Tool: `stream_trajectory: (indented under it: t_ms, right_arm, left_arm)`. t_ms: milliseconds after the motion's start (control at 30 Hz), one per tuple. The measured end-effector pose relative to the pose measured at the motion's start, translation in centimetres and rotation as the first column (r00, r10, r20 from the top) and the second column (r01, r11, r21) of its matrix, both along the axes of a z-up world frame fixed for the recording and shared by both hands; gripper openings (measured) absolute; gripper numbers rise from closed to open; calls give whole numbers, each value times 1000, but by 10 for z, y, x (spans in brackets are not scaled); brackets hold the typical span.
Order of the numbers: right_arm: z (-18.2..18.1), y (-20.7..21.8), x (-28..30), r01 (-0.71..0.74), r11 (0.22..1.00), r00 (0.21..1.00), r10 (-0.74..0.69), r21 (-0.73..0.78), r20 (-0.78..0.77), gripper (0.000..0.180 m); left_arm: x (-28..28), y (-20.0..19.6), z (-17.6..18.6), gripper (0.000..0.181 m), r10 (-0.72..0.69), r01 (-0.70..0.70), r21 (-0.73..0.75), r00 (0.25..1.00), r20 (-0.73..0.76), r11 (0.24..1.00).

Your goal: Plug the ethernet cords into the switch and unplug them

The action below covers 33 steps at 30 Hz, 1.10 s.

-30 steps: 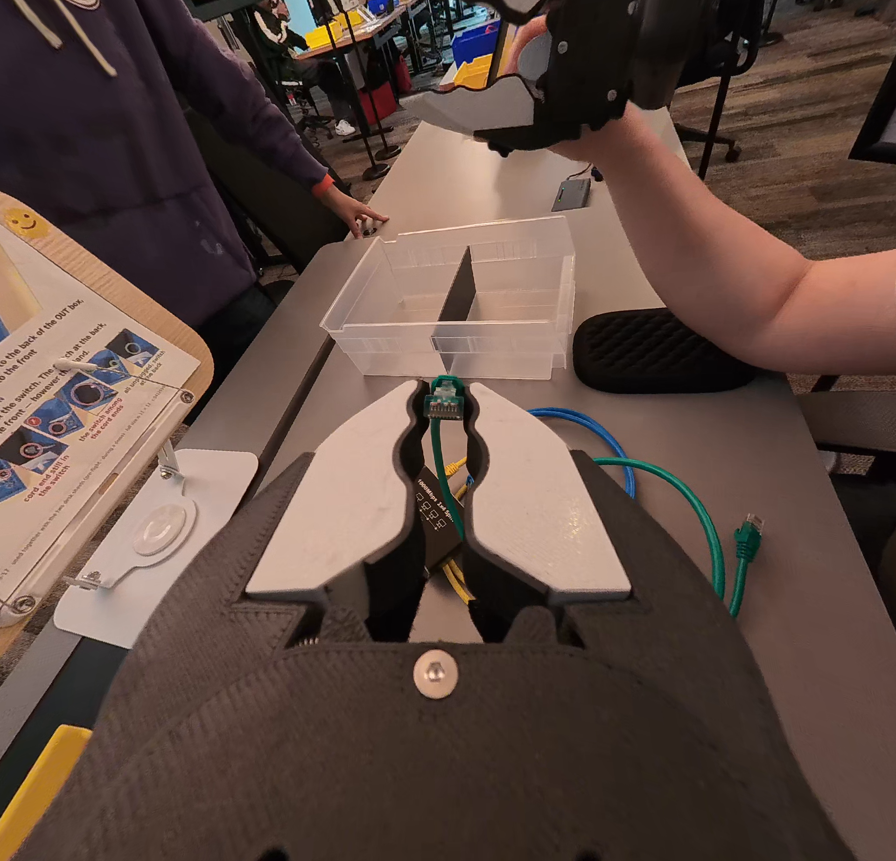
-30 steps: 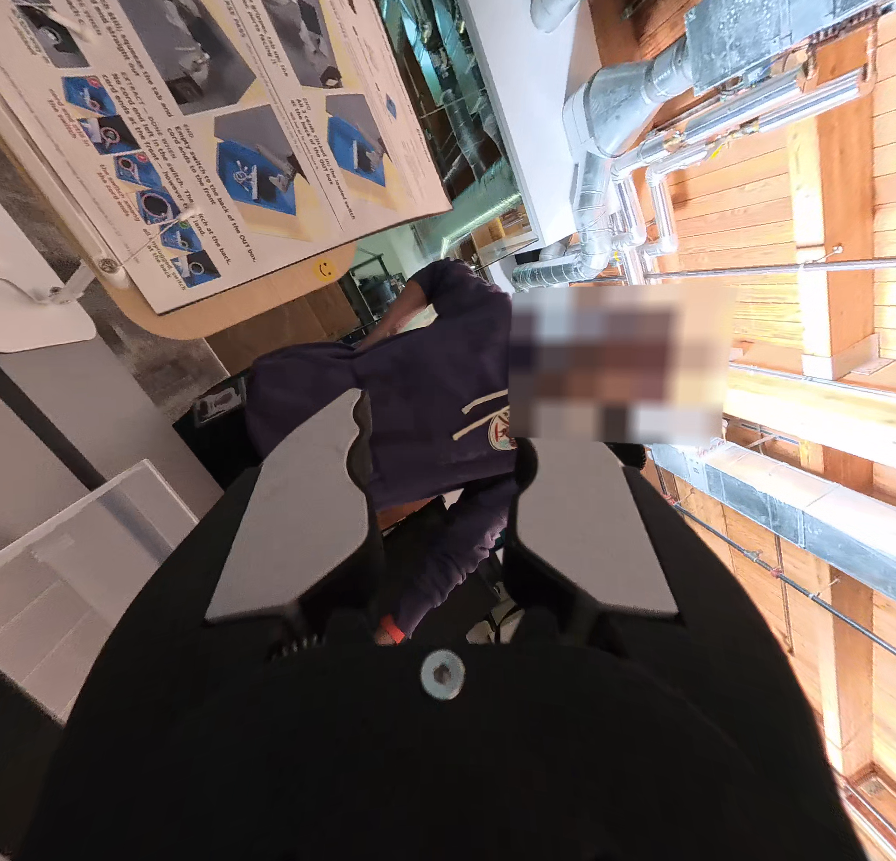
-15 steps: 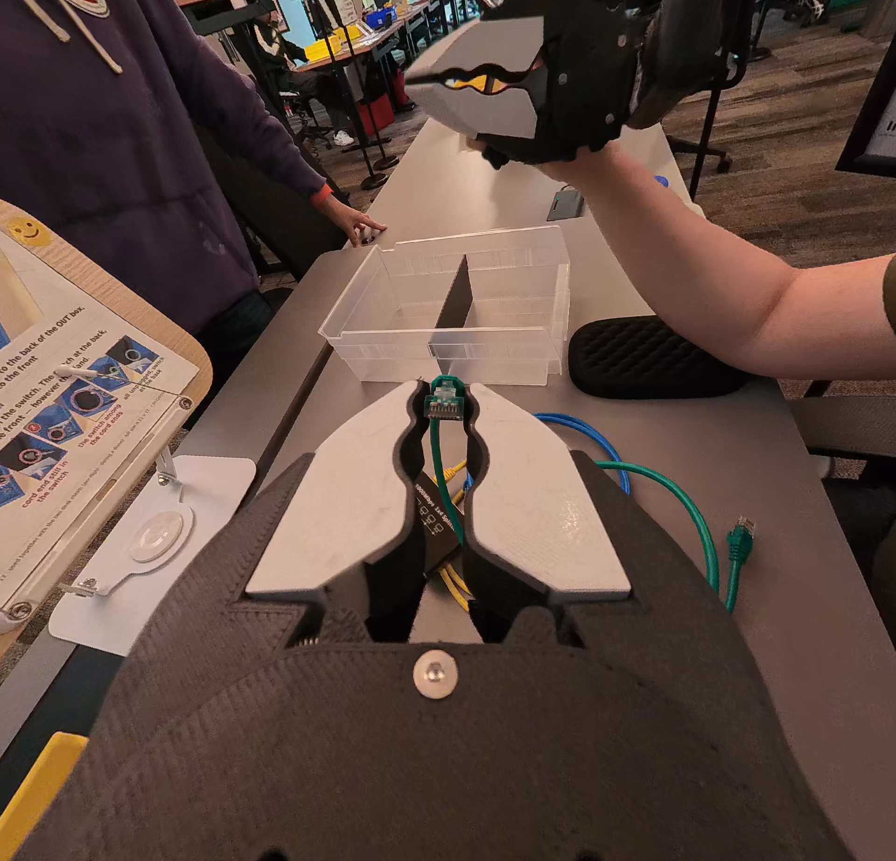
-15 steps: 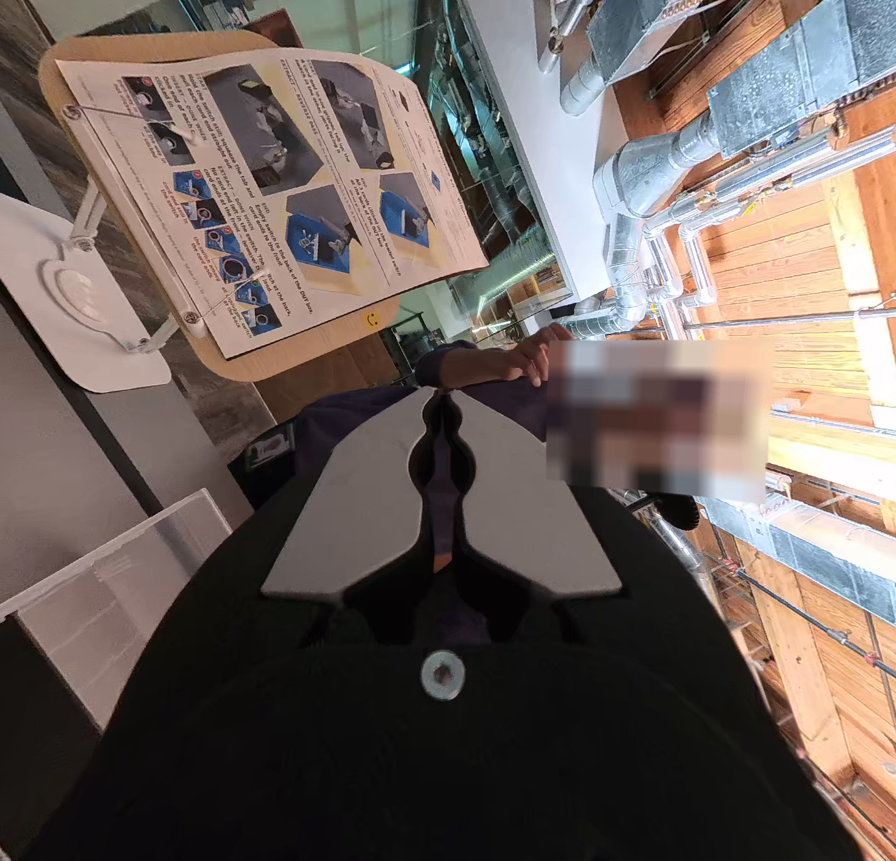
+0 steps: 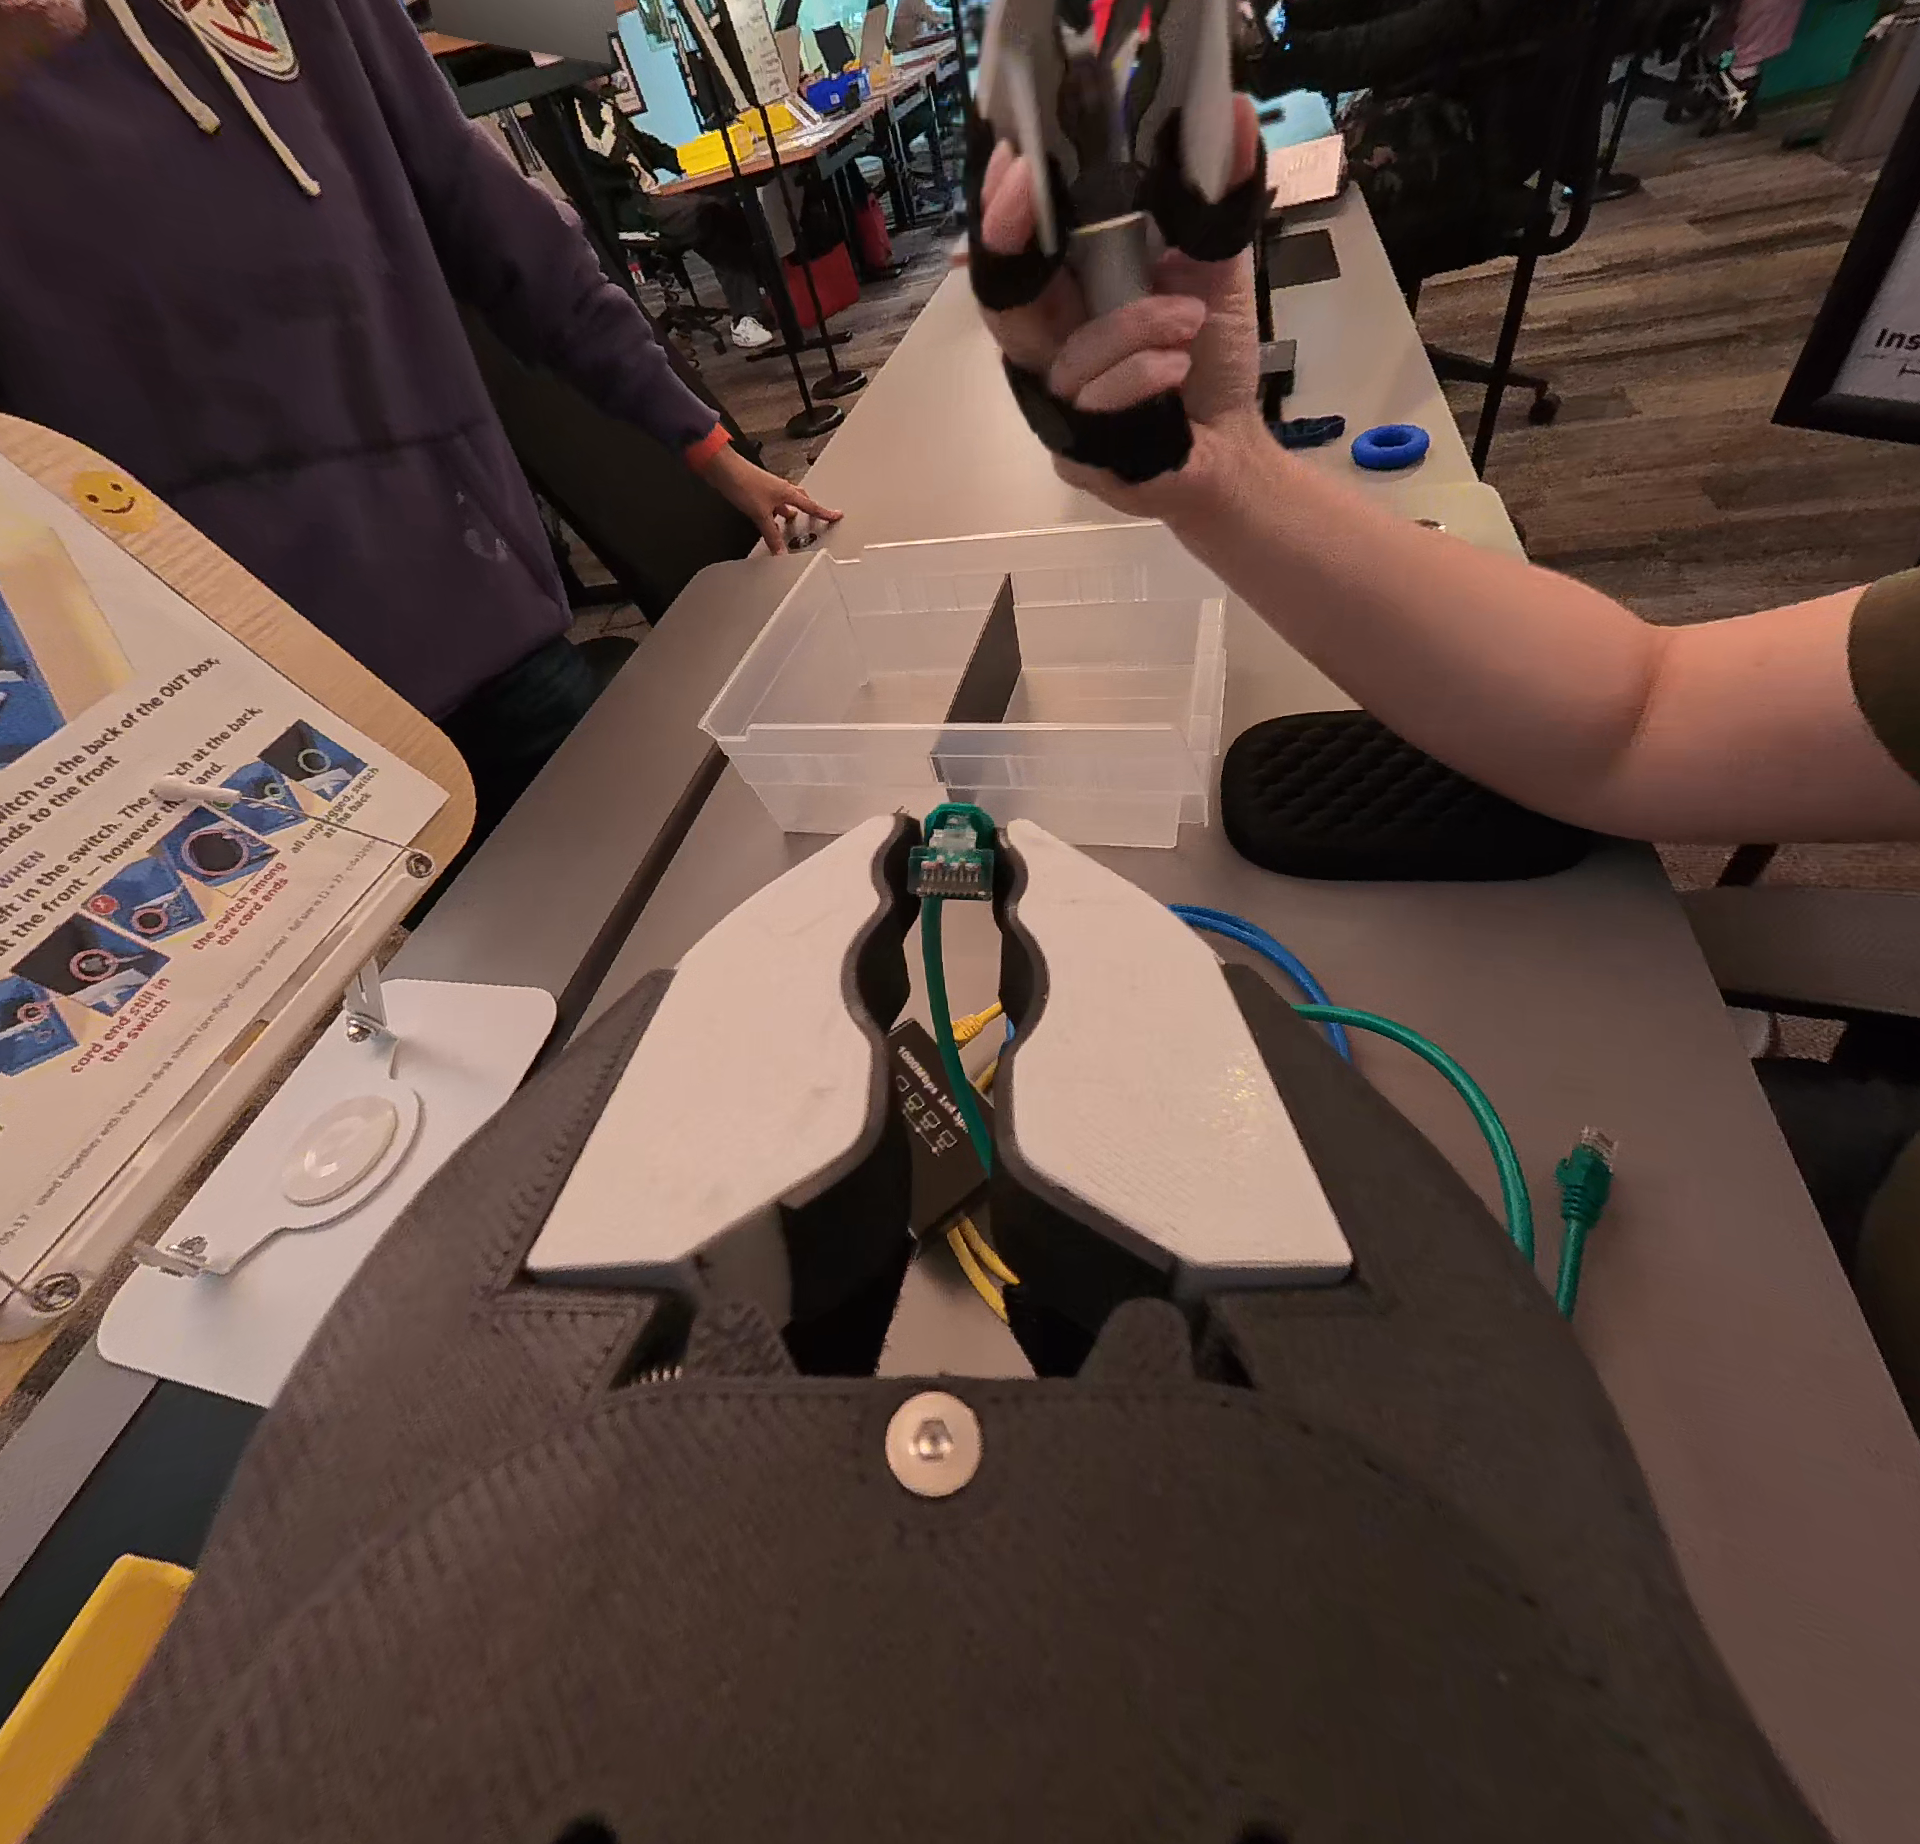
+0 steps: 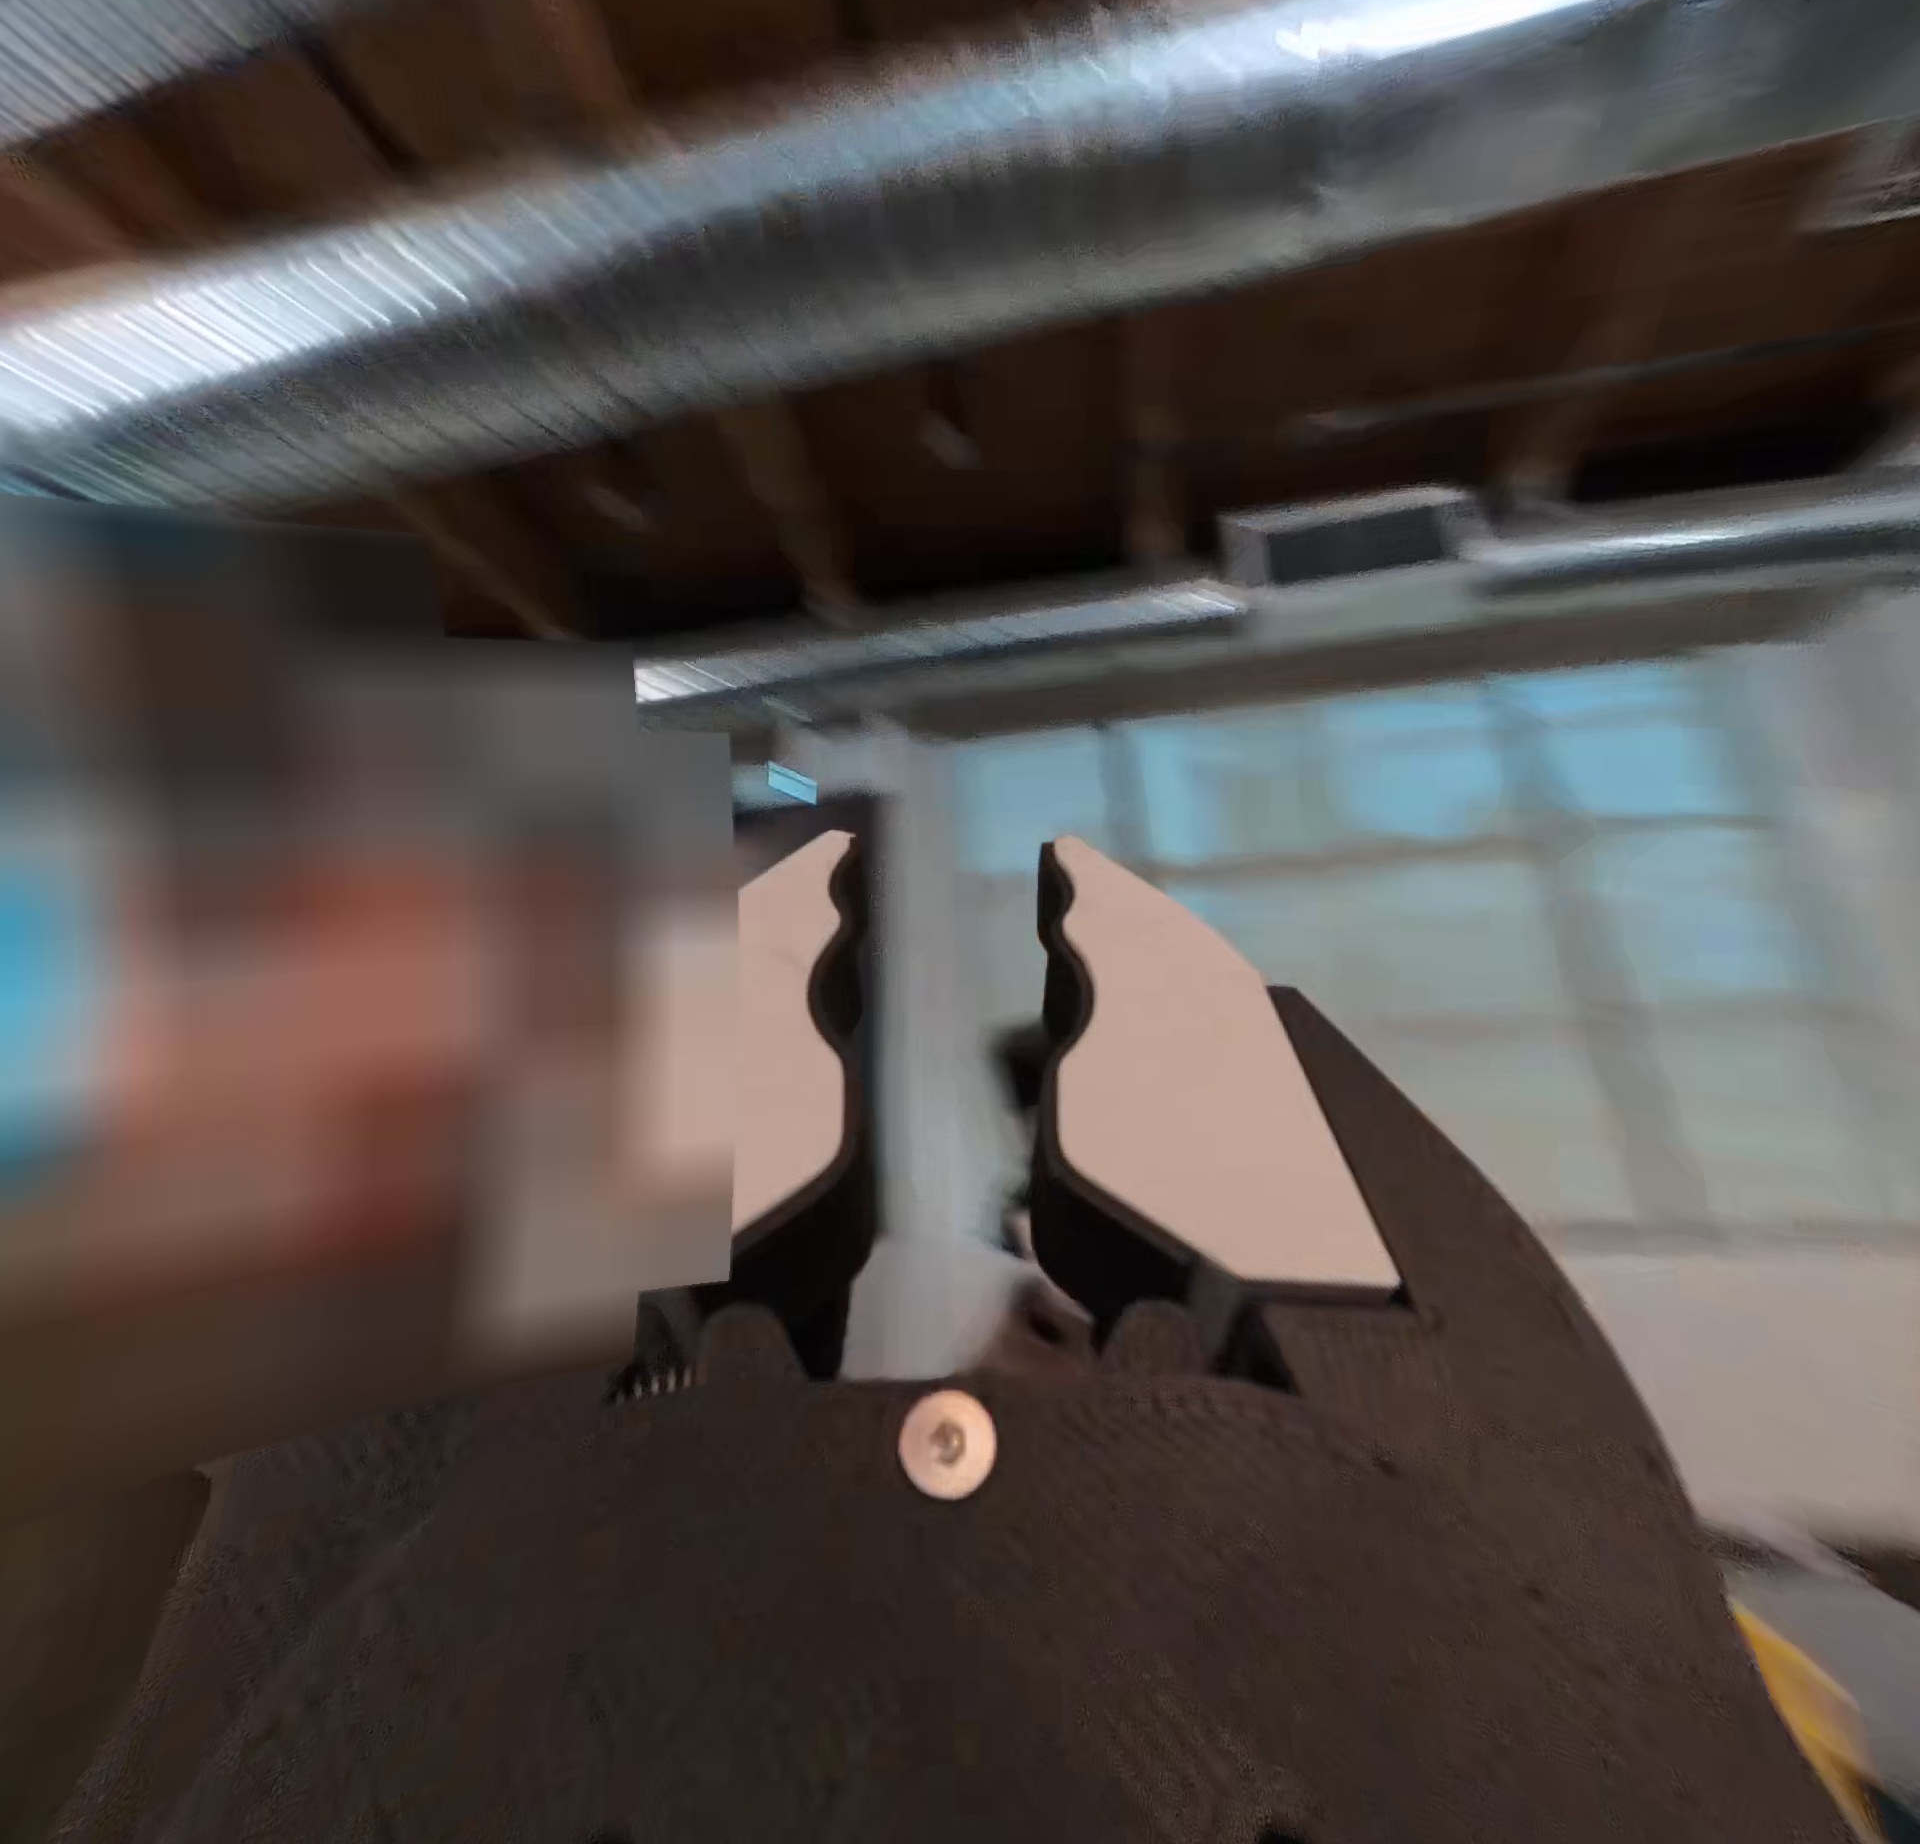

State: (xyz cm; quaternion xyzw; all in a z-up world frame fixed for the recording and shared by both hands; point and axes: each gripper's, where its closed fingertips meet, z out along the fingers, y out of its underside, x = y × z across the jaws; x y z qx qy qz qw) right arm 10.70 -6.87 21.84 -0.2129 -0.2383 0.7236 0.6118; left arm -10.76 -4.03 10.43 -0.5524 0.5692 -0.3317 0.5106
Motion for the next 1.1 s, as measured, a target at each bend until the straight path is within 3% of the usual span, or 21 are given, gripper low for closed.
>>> stream_trajectory:
  t_ms: [67, 133, 167, 233, 300, 367, 500, 567, 633, 700, 800, 900, 967, 1100]
  right_arm:
    - [0, -18, 33, -271, 957, 949, 283, 100, -142, 17]
    - [-9, -29, 57, -339, 916, 897, 384, 217, -219, 1]
    - [-12, -28, 60, -319, 921, 899, 368, 223, -236, 1]
    - [-12, -12, 45, -194, 974, 965, 211, 118, -154, 3]
    - [-22, 7, 22, 49, 998, 998, -51, 51, 36, 6]
    - [-36, 32, 5, 343, 938, 904, -345, 54, 251, 8]
    - [-35, 55, 4, 722, 659, 582, -744, 212, 330, 13]
    - [-33, 48, -3, 781, 518, 436, -852, 350, 289, 0]
    - [-31, 40, -13, 799, 370, 299, -928, 474, 221, 0]
    - [-27, 41, -17, 816, 182, 108, -980, 549, 165, 0]
    - [-28, 40, -30, 698, -121, -191, -981, 706, 21, 0]
    - [-45, 47, -43, 346, -437, -467, -847, 830, -252, 2]
    - [-57, 54, -54, 184, -517, -508, -778, 836, -369, 1]
    - [-73, 63, -74, 196, -463, -457, -823, 864, -337, 0]
  left_arm:
    - [0, 0, 0, 12, -6, 7, -11, 1000, 4, 1000]
    - [1, 1, -2, 13, -4, 4, -18, 1000, -3, 1000]
    - [1, 1, -4, 13, -2, 2, -16, 1000, -9, 1000]
    - [2, 1, -5, 13, 0, 0, -8, 1000, -16, 1000]
    - [2, 2, -4, 13, 8, -8, -8, 1000, -15, 1000]
    - [0, 4, -3, 13, 24, -24, 0, 1000, -11, 1000]
    - [-5, 13, 2, 13, 57, -57, -20, 998, 26, 998]
    - [-7, 17, 3, 13, 60, -58, -46, 997, 50, 997]
    - [-11, 20, 5, 13, 69, -65, -53, 995, 68, 996]
    - [-14, 21, 7, 13, 67, -63, -47, 995, 78, 997]
    - [-19, 18, 12, 13, 40, -39, -12, 994, 101, 999]
    - [-22, 16, 14, 12, 24, -27, 26, 994, 108, 999]
    - [-24, 15, 15, 13, 19, -25, 56, 995, 103, 998]
    - [-25, 14, 13, 13, 28, -36, 91, 996, 85, 995]
